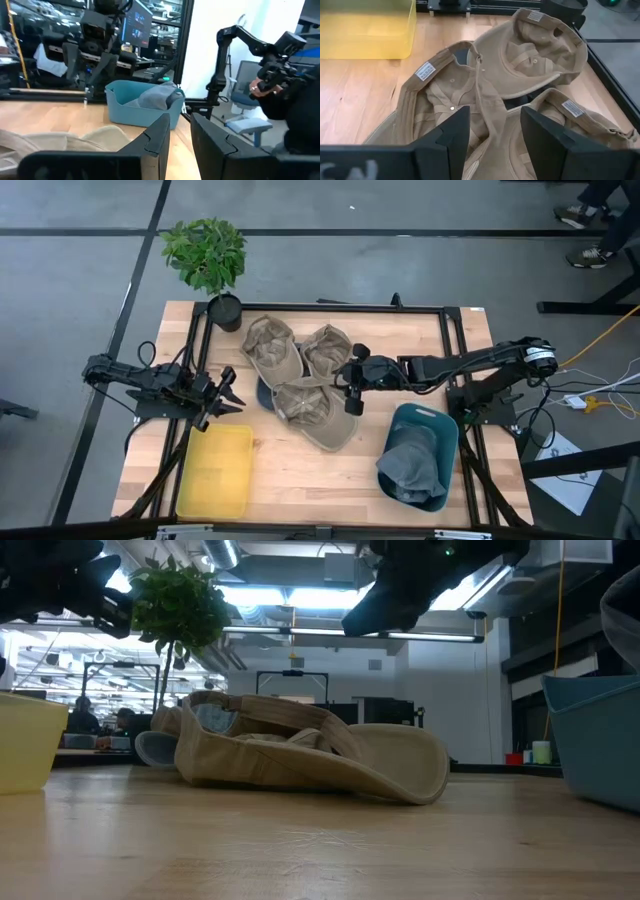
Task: Pick & Place hat
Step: Put the bottom brown cap into the yellow bin
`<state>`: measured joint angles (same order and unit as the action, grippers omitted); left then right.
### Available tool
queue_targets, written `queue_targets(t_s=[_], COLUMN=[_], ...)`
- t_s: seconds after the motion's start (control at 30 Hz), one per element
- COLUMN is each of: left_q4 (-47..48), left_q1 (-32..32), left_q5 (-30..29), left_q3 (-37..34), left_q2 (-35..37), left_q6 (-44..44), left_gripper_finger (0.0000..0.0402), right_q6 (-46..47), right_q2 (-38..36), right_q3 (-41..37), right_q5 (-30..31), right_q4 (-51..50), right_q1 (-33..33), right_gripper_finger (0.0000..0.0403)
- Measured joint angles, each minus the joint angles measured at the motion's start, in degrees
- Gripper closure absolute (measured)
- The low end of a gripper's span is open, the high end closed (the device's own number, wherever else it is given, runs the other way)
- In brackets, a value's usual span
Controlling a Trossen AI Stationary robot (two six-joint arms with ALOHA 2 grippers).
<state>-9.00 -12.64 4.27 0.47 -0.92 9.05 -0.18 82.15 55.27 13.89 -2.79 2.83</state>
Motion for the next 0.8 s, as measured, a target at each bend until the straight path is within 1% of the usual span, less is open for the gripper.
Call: queue_targets(t_s=[0.13, 0.3, 0.47, 0.6, 0.7, 0.8], left_q4=[0.0, 0.3, -0.3, -4.3, -2.4, 2.2], left_q1=[0.0, 0.0, 0.0, 0.0, 0.0, 0.0], left_q5=[-5.2, -7.5, -10.0, -13.1, -17.3, -18.4], left_q3=[0.1, 0.1, 0.2, 0.6, 3.8, 8.6], left_q2=[-0.1, -3.4, -10.5, -16.9, -21.7, -27.3], left_q6=[-1.5, -1.7, 0.7, 2.0, 4.6, 4.8], left_gripper_finger=[0.0329, 0.0329, 0.0329, 0.0327, 0.0317, 0.0297], right_q6=[0.2, 0.2, 0.2, 0.6, 2.3, 2.7], right_q2=[0.0, 0.0, 0.0, 0.0, 0.0, 0.0], right_q3=[0.0, 0.0, 0.0, 0.0, 0.0, 0.0], right_q5=[0.1, 2.0, 2.1, 3.6, 4.6, 4.6], right_q4=[0.0, 0.0, 0.0, 0.0, 0.0, 0.0], right_q1=[-0.1, -0.1, -0.1, 0.0, -0.1, -0.1], right_gripper_finger=[0.0228, 0.0228, 0.0228, 0.0228, 0.0228, 0.0228])
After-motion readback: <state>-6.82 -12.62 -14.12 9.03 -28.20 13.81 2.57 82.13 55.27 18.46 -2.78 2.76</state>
